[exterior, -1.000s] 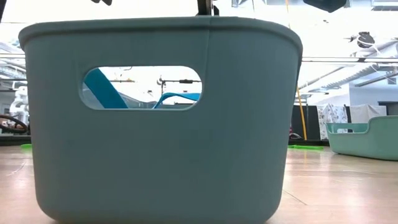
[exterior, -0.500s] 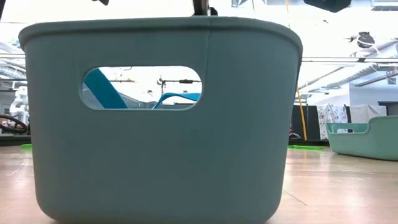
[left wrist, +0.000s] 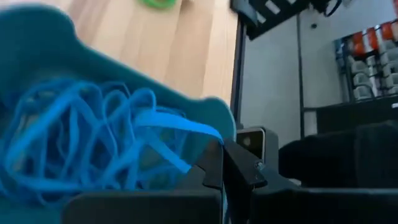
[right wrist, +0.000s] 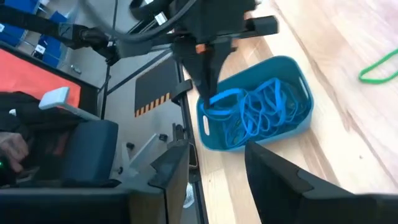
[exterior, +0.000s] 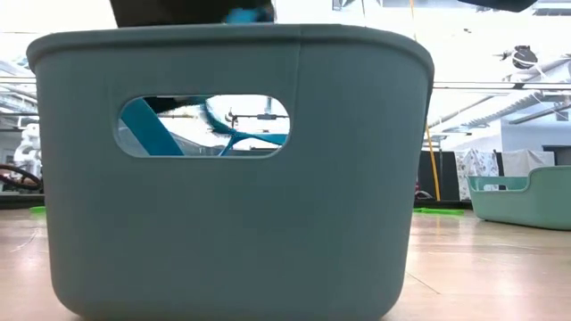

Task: Sort rubber bands into baskets
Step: Put the blue rubber band into the blue bin

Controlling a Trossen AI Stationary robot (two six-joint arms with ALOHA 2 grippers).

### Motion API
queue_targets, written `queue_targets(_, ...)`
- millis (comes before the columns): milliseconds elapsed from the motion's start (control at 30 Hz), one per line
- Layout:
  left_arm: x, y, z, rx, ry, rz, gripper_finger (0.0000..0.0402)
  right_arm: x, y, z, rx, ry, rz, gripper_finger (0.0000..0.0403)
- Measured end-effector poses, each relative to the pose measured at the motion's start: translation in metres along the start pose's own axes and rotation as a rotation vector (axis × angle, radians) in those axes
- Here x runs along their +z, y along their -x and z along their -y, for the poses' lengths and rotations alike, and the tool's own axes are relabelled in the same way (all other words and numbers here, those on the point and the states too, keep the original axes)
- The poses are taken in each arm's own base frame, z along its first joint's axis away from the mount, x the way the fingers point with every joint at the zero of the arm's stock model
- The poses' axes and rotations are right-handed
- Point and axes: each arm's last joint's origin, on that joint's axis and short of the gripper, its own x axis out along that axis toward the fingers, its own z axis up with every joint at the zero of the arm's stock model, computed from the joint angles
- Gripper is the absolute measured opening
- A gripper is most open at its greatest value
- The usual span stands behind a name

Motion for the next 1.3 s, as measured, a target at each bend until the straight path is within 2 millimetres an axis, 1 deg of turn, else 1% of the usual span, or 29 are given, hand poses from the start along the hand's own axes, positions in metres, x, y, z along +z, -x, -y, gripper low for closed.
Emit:
queue_targets(167,-0.005,0.004,0.013,0.05,0.01,-0.07,0.0001,0.001,0.0,0.001,-0.016,0.002,0.029,0.0148)
queue_targets(333,-0.007,0.007,0.016,0.101,0.013,-0.114,0.0001,0.003,0.0,0.001,-0.041,0.006,0.071,0.0148)
queue_targets(467,-0.005,0.007,0.016,0.098,0.035,-0.106,0.0001,0.003,0.0,0.001,-0.04,0.005,0.071,0.0148)
queue_targets(567,-0.005,0.007,0.015,0.11,0.035,-0.097,0.0001,0.003,0.0,0.001,-0.04,0.006,0.071,0.0148)
queue_targets(700,0.0,0.007,0.011,0.123,0.045,-0.08,0.0001,0.003,0.0,0.001,-0.04,0.004,0.072,0.0148)
queue_targets(867,0.005,0.0,0.008,0.096,0.054,-0.058,0.0001,0.003,0.0,0.001,-0.04,0.002,0.072,0.0148)
queue_targets(1000,0.0,-0.009,0.003,0.092,0.06,-0.109,0.0001,0.003,0.0,0.001,-0.04,0.002,0.071,0.0148)
queue_targets(1133,-0.001,-0.01,0.002,0.086,0.06,-0.125,0.0003,0.003,0.0,0.001,-0.04,0.005,0.07,0.0148)
queue_targets(1200,-0.001,-0.01,0.002,0.086,0.059,-0.128,0.0012,0.003,0.0,0.001,-0.04,0.009,0.07,0.0148)
queue_targets(1300,0.0,-0.009,0.002,0.086,0.058,-0.128,0.0036,0.003,0.0,0.001,-0.039,0.009,0.069,0.0148)
